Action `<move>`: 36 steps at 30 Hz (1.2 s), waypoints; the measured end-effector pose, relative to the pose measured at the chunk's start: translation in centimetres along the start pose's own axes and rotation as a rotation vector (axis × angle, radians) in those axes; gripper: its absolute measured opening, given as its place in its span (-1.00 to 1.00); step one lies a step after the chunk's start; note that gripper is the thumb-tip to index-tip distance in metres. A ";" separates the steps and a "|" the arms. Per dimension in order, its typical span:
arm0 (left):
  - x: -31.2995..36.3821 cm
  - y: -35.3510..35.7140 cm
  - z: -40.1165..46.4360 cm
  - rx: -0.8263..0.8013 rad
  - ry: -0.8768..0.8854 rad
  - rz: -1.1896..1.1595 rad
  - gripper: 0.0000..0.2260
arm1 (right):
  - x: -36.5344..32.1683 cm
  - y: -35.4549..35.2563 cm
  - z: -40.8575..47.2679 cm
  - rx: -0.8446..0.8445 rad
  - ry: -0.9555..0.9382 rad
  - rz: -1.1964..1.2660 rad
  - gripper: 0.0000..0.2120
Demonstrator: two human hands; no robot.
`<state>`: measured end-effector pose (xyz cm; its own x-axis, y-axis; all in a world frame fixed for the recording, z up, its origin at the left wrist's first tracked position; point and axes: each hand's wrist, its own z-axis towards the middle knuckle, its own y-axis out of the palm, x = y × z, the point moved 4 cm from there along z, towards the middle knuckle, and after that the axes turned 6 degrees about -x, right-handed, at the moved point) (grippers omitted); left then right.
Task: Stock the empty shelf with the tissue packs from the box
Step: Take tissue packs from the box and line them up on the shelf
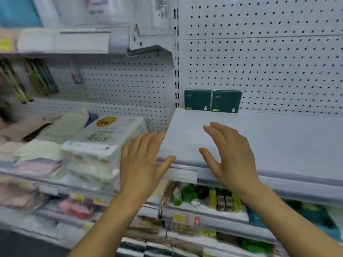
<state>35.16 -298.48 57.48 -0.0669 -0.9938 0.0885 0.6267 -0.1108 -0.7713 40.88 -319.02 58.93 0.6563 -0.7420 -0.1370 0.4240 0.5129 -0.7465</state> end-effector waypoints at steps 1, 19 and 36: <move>-0.7 -0.7 -1.8 0.005 0.001 0.010 -0.50 | -1.6 0.4 -1.0 -0.017 -0.025 0.038 -0.54; -15.7 0.4 -31.6 -0.470 -0.649 0.004 -0.54 | -20.1 18.8 -15.3 -0.633 -0.297 0.342 -0.60; -20.7 11.2 -45.3 -0.668 -1.211 -0.300 -0.64 | -26.8 36.2 -23.1 -1.082 -0.394 0.296 -0.69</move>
<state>8.36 -279.33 18.46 0.7813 -0.3523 0.5153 0.2054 -0.6344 -0.7452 24.17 -290.53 20.56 0.8671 -0.3751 -0.3278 -0.3992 -0.1294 -0.9077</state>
